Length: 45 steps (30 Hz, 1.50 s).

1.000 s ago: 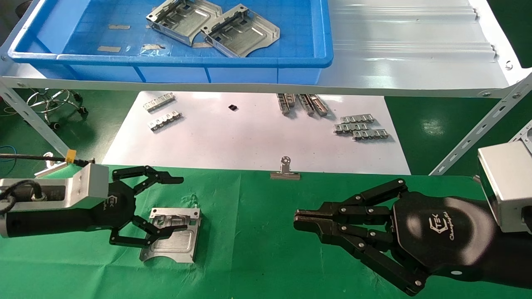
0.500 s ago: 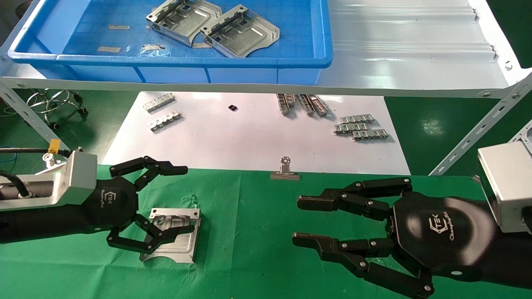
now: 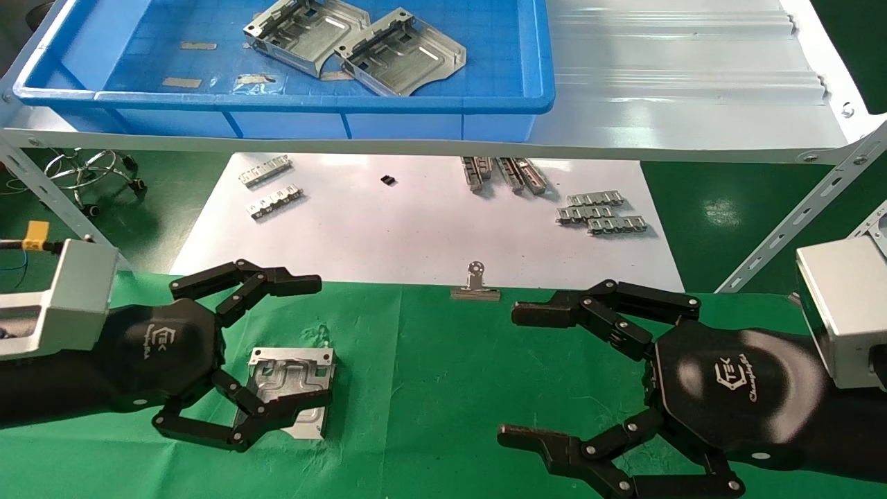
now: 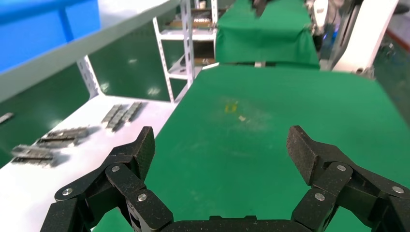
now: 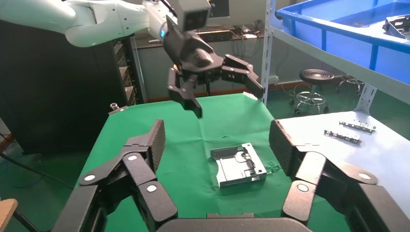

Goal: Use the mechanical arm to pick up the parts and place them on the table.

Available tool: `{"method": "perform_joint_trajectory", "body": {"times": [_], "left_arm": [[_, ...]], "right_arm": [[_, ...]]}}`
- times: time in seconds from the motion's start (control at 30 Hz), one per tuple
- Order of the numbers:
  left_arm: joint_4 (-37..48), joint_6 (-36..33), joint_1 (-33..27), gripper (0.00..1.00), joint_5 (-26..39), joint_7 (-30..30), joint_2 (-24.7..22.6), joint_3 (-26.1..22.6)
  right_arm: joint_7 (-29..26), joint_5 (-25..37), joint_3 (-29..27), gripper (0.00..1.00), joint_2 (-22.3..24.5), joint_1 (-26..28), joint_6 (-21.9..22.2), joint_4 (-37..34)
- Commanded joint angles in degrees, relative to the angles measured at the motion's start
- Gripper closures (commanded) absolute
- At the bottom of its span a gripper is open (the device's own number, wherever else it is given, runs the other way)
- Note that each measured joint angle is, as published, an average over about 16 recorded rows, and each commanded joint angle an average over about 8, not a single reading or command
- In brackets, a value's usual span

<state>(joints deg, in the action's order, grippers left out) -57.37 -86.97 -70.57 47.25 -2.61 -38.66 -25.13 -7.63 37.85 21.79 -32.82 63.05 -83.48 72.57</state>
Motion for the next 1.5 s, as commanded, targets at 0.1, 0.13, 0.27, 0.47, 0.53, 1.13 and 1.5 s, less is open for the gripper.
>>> {"method": "perform_joint_trajectory", "body": {"times": [0.1, 0.13, 0.27, 0.47, 0.53, 1.13, 1.5], "left_arm": [[-4.09, 0.32, 2.28, 0.00, -1.36, 3.38, 0.92, 2.30], [-5.13, 0.40, 2.85, 0.00, -1.71, 4.23, 1.15, 2.89], [-9.20, 0.72, 5.11, 0.00, -3.06, 7.59, 2.07, 5.17], [-14.79, 1.15, 8.22, 0.00, -4.92, 12.19, 3.32, 8.31], [-16.35, 1.23, 9.07, 0.00, -5.45, 13.32, 3.66, 9.18], [-16.87, 1.37, 9.42, 0.00, -5.70, 13.64, 3.82, 9.52], [-16.37, 1.35, 9.12, 0.00, -5.50, 13.42, 3.70, 9.23]], "right_arm": [[0.00, 0.00, 0.00, 0.00, 0.00, 0.00, 0.00, 0.00], [0.00, 0.00, 0.00, 0.00, 0.00, 0.00, 0.00, 0.00], [0.00, 0.00, 0.00, 0.00, 0.00, 0.00, 0.00, 0.00], [0.00, 0.00, 0.01, 0.00, 0.00, 0.00, 0.00, 0.00], [0.01, 0.00, 0.00, 0.00, 0.01, 0.00, 0.01, -0.01], [0.01, -0.02, 0.00, 0.00, 0.01, -0.01, 0.01, -0.02], [0.01, -0.02, 0.00, 0.00, 0.01, -0.01, 0.01, -0.02]]}}
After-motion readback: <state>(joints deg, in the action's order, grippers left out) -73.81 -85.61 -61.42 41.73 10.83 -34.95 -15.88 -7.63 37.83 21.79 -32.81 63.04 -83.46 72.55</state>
